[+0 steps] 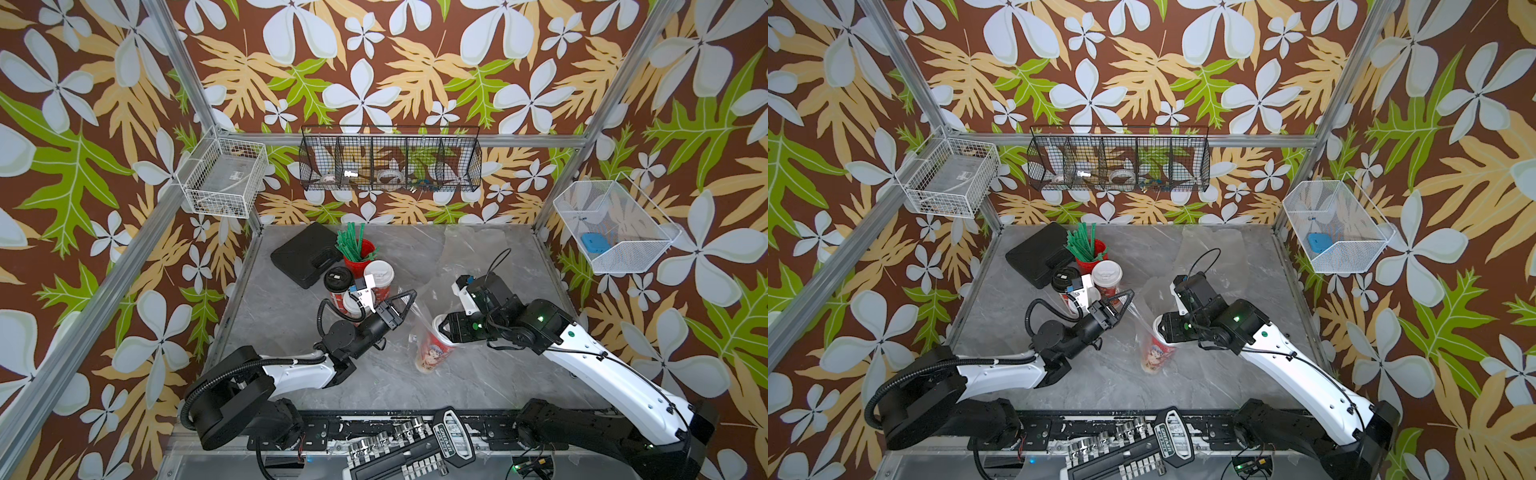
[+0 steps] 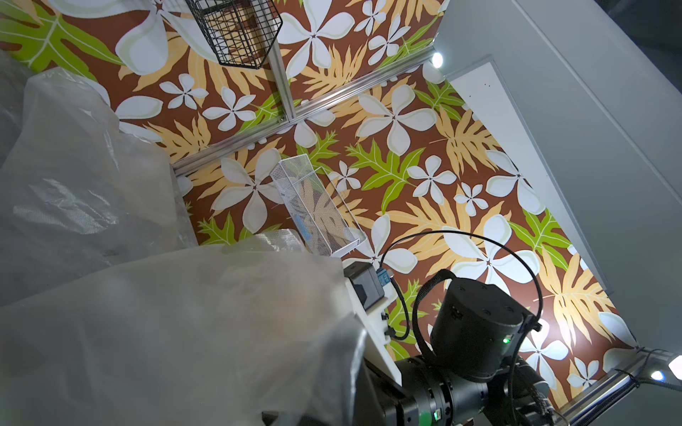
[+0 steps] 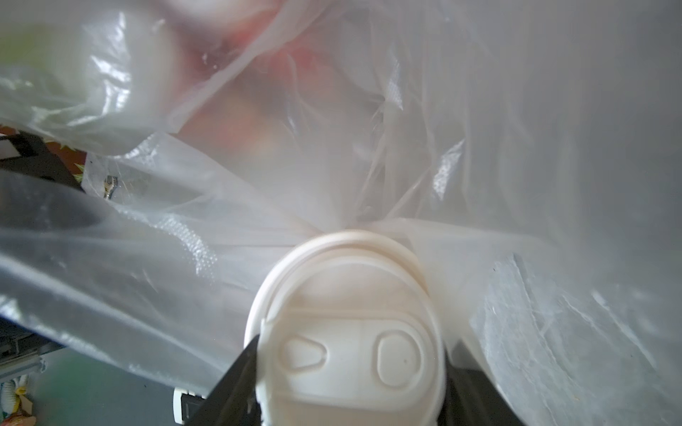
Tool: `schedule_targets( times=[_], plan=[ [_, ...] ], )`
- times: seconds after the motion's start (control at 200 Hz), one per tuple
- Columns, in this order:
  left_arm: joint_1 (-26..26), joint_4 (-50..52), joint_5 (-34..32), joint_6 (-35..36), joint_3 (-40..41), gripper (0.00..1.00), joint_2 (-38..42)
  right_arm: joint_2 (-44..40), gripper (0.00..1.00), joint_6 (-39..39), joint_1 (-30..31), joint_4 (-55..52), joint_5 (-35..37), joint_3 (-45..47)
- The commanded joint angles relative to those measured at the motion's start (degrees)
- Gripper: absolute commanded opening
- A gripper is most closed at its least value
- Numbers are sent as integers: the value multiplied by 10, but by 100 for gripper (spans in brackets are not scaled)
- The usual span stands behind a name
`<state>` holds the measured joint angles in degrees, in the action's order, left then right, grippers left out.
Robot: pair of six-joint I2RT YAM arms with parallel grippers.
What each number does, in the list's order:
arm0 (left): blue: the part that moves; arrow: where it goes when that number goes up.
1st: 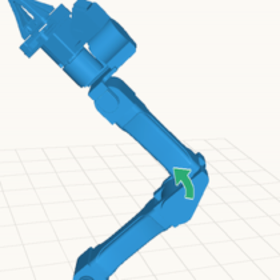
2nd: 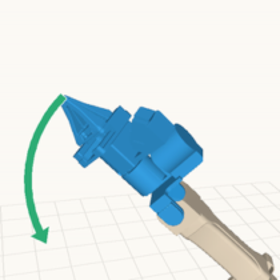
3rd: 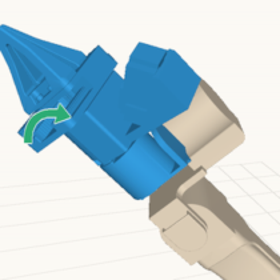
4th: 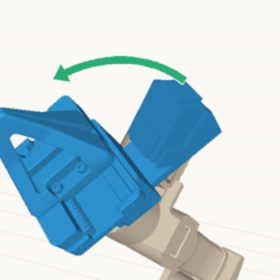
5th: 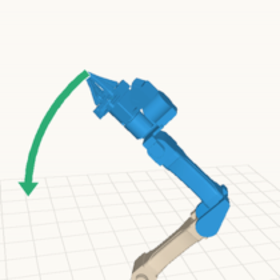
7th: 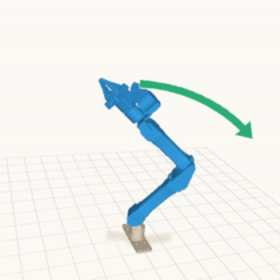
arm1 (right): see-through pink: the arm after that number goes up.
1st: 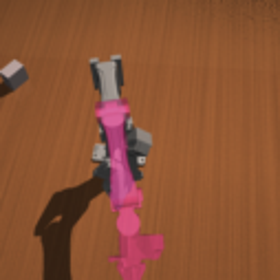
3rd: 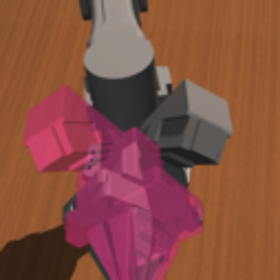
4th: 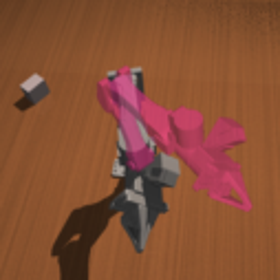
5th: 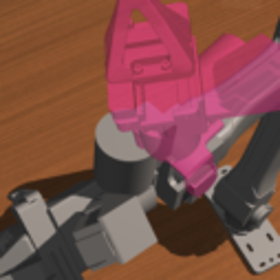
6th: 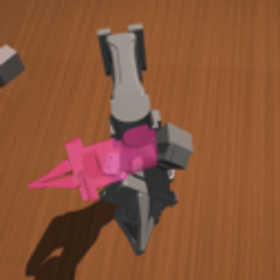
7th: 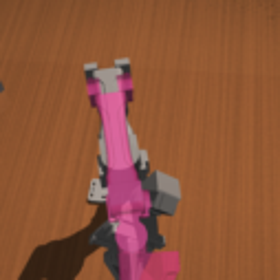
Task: Pack milk tea into plastic carrier bags
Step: Place the milk tea cup in the plastic carrier bag.
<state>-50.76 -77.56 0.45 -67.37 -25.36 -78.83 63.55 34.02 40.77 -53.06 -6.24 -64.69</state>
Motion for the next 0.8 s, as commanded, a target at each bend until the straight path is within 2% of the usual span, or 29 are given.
schedule_targets(
  times=[0.0, 0.23, 0.576, 0.696, 0.796],
  plan=[
    [-7, -27, -7, -8, 7, 0, 6, -3, 58, -2, 12, -65, 40, -6],
    [-10, 28, -17, 1, 45, 0, 35, 24, 58, 31, 84, -46, 92, -5],
    [-10, 295, -45, 67, 32, 0, 124, 72, 59, 79, 186, -37, 210, -22],
    [-10, 373, -51, 83, 15, 0, 134, 89, 60, 85, 205, -23, 200, -17],
    [-10, 387, -51, 83, 14, 0, 132, 90, 60, 96, 216, -5, 195, -4]
  ],
)
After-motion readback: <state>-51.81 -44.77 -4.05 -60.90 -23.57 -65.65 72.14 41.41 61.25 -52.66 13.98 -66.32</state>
